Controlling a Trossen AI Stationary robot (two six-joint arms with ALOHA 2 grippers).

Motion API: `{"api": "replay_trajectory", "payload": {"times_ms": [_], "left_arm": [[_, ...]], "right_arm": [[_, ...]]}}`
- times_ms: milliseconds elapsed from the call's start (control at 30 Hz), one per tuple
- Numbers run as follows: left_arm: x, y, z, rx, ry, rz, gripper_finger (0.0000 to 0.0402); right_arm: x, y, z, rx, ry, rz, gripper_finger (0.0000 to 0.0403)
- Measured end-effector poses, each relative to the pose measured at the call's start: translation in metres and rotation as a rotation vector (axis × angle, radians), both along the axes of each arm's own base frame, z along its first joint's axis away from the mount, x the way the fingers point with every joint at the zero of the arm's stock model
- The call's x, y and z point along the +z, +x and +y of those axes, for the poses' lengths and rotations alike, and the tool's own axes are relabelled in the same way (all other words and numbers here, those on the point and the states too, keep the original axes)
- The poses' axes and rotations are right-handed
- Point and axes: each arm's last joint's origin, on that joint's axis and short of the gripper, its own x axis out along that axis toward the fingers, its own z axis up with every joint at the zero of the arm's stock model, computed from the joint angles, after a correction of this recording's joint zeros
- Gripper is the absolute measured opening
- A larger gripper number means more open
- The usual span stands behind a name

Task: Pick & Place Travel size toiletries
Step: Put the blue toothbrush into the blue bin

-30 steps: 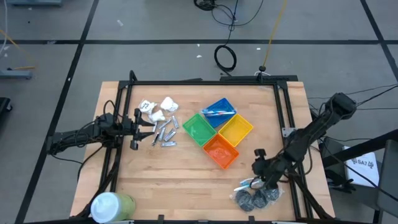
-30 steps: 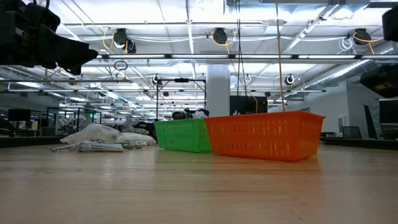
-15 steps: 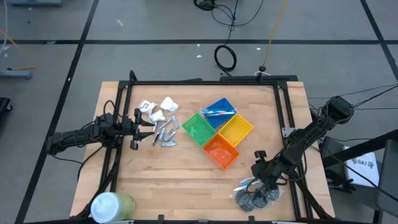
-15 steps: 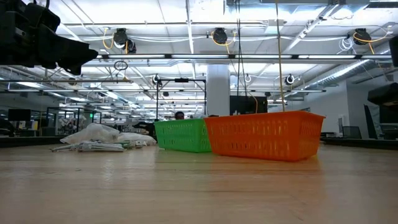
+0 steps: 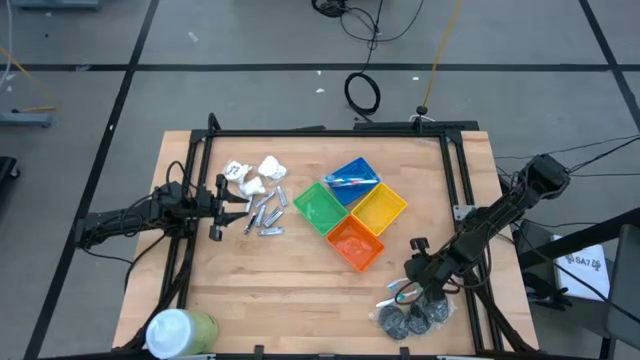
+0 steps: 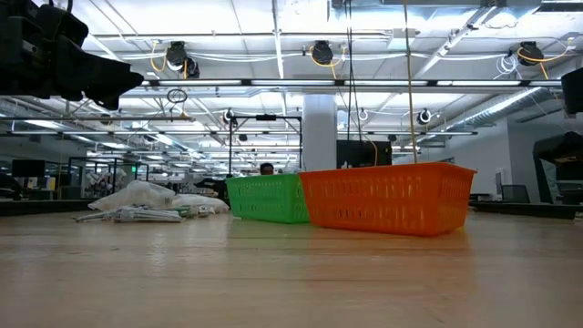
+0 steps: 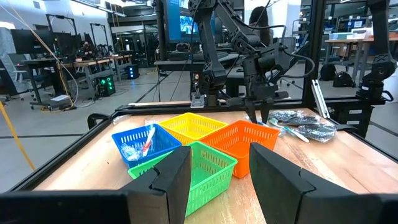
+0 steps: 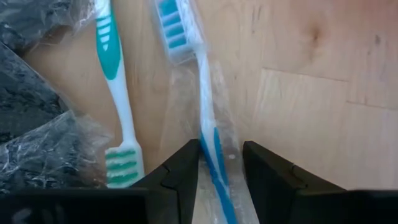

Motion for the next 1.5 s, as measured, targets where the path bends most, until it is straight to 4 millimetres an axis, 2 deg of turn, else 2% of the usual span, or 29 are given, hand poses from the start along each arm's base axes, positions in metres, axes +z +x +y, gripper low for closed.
{"api": "replay_trajectory", "payload": {"times_ms": [133, 300, 400, 600, 700, 800, 900, 1067, 1167, 1333, 1433, 1500], "left_arm": [[0.000, 0.000, 0.000, 0.000, 0.000, 0.000, 0.0159], [0.000, 0.000, 0.000, 0.000, 0.000, 0.000, 0.0159], [0.000, 0.000, 0.000, 0.000, 0.000, 0.000, 0.0159], [0.000, 0.000, 0.000, 0.000, 0.000, 0.000, 0.0159], [0.000, 0.000, 0.000, 0.000, 0.000, 0.000, 0.0159], [0.000, 0.000, 0.000, 0.000, 0.000, 0.000, 0.0159], [0.000, 0.000, 0.000, 0.000, 0.000, 0.000, 0.0159], [0.000, 0.000, 0.000, 0.000, 0.000, 0.000, 0.0159], [0.000, 0.000, 0.000, 0.000, 0.000, 0.000, 0.0159], [0.000, 0.000, 0.000, 0.000, 0.000, 0.000, 0.0159], [0.000, 0.000, 0.000, -0.001, 0.000, 0.000, 0.0159], [0.000, 0.000, 0.000, 0.000, 0.000, 0.000, 0.0159]], "right_arm": [[-0.003, -0.001, -0.001, -0.001, 0.005, -0.010, 0.0101], [0.006, 0.002, -0.001, 0.027, 0.037, -0.054, 0.0045], [0.022, 0.007, -0.001, 0.052, 0.072, -0.127, 0.0014], [0.058, 0.014, -0.012, 0.076, 0.043, -0.339, 0.0031], [0.079, 0.023, -0.024, 0.116, -0.031, -0.476, 0.0020], [0.105, 0.037, -0.046, 0.077, -0.083, -0.598, 0.0012], [0.127, 0.052, -0.077, 0.039, -0.154, -0.665, 0.0012], [0.146, 0.077, -0.135, 0.068, -0.220, -0.691, 0.0014], [0.141, 0.090, -0.176, 0.037, -0.239, -0.666, 0.0014], [0.113, 0.108, -0.237, 0.013, -0.141, -0.694, 0.0014], [0.094, 0.115, -0.263, -0.012, -0.112, -0.712, 0.0014], [0.082, 0.118, -0.274, -0.023, -0.086, -0.704, 0.0014]]}}
